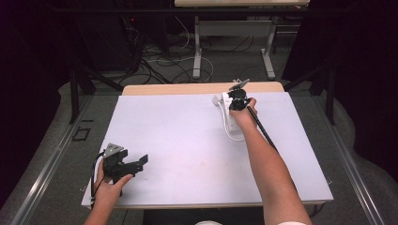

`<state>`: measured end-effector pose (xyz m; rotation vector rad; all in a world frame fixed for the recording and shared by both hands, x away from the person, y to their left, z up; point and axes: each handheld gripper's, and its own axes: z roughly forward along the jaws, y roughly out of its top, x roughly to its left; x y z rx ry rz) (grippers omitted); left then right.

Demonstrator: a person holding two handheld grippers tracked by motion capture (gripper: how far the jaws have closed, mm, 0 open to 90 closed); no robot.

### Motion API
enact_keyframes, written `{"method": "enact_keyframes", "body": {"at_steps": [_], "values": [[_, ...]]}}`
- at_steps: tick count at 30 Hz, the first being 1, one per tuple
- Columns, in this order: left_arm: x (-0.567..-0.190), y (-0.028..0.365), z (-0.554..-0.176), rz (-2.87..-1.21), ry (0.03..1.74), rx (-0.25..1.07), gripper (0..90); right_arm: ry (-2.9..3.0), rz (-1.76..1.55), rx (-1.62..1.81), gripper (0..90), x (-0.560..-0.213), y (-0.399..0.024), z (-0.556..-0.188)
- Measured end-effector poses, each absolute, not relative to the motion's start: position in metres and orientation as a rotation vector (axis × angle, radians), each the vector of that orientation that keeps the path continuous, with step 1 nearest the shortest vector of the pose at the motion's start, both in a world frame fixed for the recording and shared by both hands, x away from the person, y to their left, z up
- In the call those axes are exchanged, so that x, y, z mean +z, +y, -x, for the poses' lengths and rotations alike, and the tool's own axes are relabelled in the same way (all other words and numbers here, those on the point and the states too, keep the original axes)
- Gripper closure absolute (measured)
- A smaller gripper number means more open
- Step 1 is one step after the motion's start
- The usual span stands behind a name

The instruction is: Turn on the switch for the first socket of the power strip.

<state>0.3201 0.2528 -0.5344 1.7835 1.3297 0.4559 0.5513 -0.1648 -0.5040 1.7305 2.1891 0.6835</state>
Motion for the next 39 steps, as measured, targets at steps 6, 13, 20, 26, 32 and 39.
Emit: {"method": "enact_keyframes", "body": {"at_steps": [6,13,20,26,32,39], "values": [[-0.534,0.253,-0.32,-1.785,1.329,0.455,9.5,2.189,-1.742,0.671,90.0,-0.507,-0.164,-0.551],[-0.534,0.252,-0.32,-1.785,1.327,0.456,9.5,2.201,-1.736,0.66,90.0,-0.511,-0.163,-0.551],[-0.535,0.253,-0.32,-1.785,1.327,0.456,9.5,2.204,-1.726,0.668,90.0,-0.511,-0.163,-0.55],[-0.534,0.252,-0.32,-1.789,1.327,0.454,9.5,2.199,-1.733,0.665,90.0,-0.511,-0.162,-0.55],[-0.534,0.252,-0.32,-1.786,1.325,0.458,9.6,2.194,-1.738,0.695,90.0,-0.513,-0.165,-0.549],[-0.534,0.252,-0.319,-1.791,1.324,0.457,9.6,2.184,-1.751,0.704,90.0,-0.515,-0.166,-0.547]]}}
